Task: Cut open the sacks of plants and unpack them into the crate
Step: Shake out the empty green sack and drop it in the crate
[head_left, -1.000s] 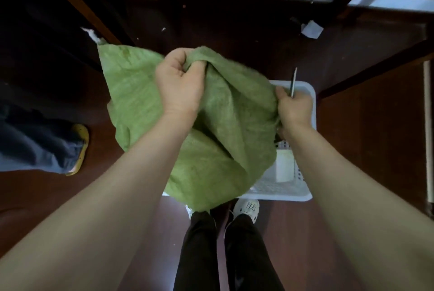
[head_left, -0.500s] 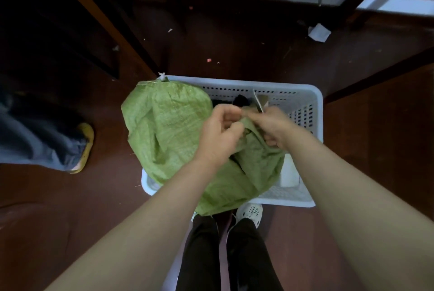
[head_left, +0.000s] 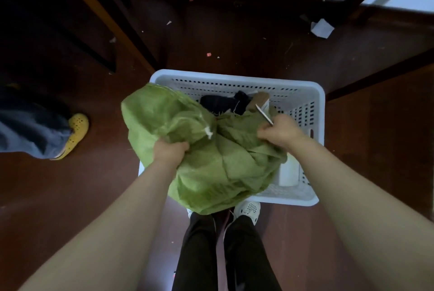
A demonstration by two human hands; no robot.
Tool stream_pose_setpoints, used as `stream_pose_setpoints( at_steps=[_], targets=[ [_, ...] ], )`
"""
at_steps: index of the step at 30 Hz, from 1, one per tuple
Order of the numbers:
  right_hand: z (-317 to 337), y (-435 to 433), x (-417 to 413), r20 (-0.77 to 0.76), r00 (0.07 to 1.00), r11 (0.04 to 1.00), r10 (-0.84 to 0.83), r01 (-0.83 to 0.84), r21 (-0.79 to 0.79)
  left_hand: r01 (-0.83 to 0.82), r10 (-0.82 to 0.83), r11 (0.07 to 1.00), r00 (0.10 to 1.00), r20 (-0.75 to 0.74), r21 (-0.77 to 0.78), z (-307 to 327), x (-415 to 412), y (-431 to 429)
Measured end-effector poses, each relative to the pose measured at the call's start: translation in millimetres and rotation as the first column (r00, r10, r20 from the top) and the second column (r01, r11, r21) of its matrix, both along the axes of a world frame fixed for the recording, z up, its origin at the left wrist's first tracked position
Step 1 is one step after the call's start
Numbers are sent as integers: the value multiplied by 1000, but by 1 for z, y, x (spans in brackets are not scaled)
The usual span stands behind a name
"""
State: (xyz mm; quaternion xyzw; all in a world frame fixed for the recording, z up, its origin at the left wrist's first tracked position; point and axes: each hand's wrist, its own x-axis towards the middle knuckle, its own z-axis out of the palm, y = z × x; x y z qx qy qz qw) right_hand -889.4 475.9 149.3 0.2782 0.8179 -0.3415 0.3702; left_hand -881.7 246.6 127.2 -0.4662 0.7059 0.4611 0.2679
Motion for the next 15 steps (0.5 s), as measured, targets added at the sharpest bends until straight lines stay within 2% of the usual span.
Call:
stream_pose_setpoints(
  at_steps=[1, 2, 4, 6, 8, 9, 10, 11, 12, 13, 14, 15],
  targets=[
    [4, -4, -4, -57, 991, 988, -120, 114, -100, 18, -16, 998, 1000, -24, 65, 5, 1, 9],
    [10, -10, -7, -43, 968, 942, -248, 231, -245, 34, -27, 990, 998, -52, 136, 11, 2, 18],
    [23, -25, -11, 89, 936, 823, -340, 342, -453, 81, -53, 950, 994, -100, 303, 25, 2, 37],
    [28, -38, -9, 103, 928, 795, -357, 360, -488, 165, -134, 854, 986, -98, 493, 38, 1, 51],
    [30, -41, -9, 36, 865, 785, -501, 472, -402, 213, -187, 773, 977, -106, 598, 45, -4, 54],
    [31, -38, -9, 15, 817, 758, -576, 541, -364, 231, -178, 798, 973, -148, 556, 46, -8, 51],
    [31, -33, -9, 10, 780, 728, -626, 589, -351, 242, -168, 881, 963, -211, 407, 42, -13, 44],
    [34, -28, -8, 19, 760, 707, -649, 613, -352, 228, -178, 962, 940, -290, 149, 35, -17, 35],
    [36, -21, -7, 32, 765, 705, -644, 609, -365, 238, -261, 965, 909, -324, -110, 30, -21, 25],
    [36, -15, -5, 39, 774, 708, -632, 598, -376, 317, -382, 914, 881, -280, -252, 23, -24, 14],
    [36, -10, -3, 41, 780, 707, -624, 586, -396, 438, -490, 860, 852, -185, -261, 18, -24, 7],
    [35, -6, -2, 43, 773, 696, -633, 592, -406, 533, -552, 829, 828, -99, -171, 14, -23, 5]
  ],
)
